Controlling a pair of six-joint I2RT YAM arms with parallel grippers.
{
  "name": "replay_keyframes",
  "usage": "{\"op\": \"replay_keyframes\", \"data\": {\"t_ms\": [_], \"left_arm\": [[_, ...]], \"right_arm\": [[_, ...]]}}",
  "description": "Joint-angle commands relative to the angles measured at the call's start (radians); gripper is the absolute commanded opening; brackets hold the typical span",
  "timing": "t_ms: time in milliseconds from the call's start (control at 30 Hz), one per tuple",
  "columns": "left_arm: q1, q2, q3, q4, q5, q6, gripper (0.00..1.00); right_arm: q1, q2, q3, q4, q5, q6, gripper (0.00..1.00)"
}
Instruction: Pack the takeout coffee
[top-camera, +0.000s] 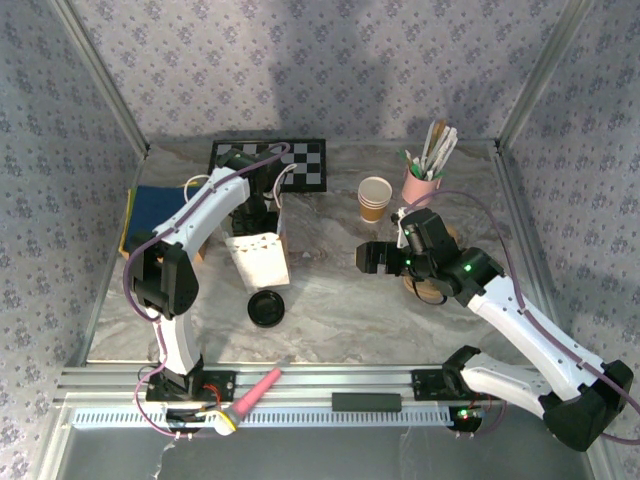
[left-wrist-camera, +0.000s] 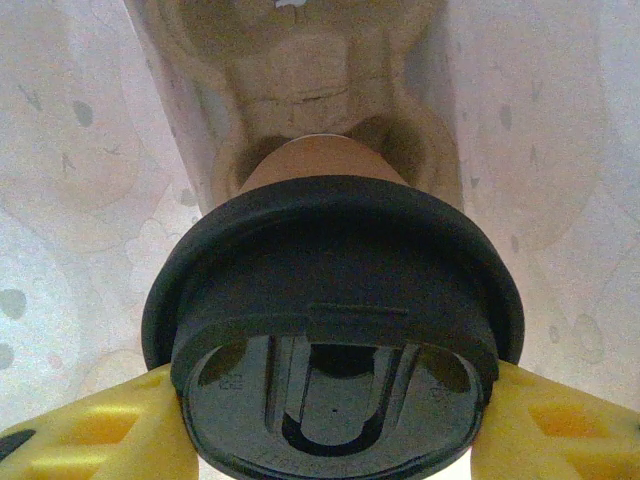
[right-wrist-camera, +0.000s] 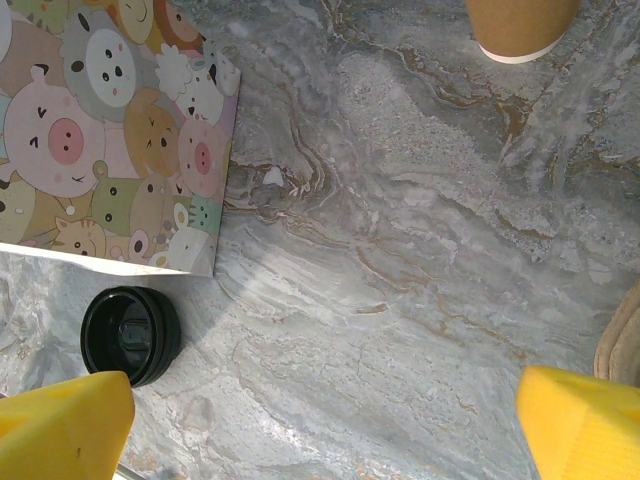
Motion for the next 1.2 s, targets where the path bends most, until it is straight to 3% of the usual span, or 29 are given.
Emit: {"op": "replay_keyframes", "data": {"t_ms": [0,1167], "left_arm": [[-0.009,-0.006,-0.007,-0.059,0.026,0.001,0.54],[-0.016,-0.020,-0.023,-0.064,0.024,-0.001,0.54]], "right_arm": [[0.007,-0.002,0.005,-0.010,0.013,-0.003,1.00],[0.008,0.002,0.003,-0.006,0.013,-0.002,1.00]]}}
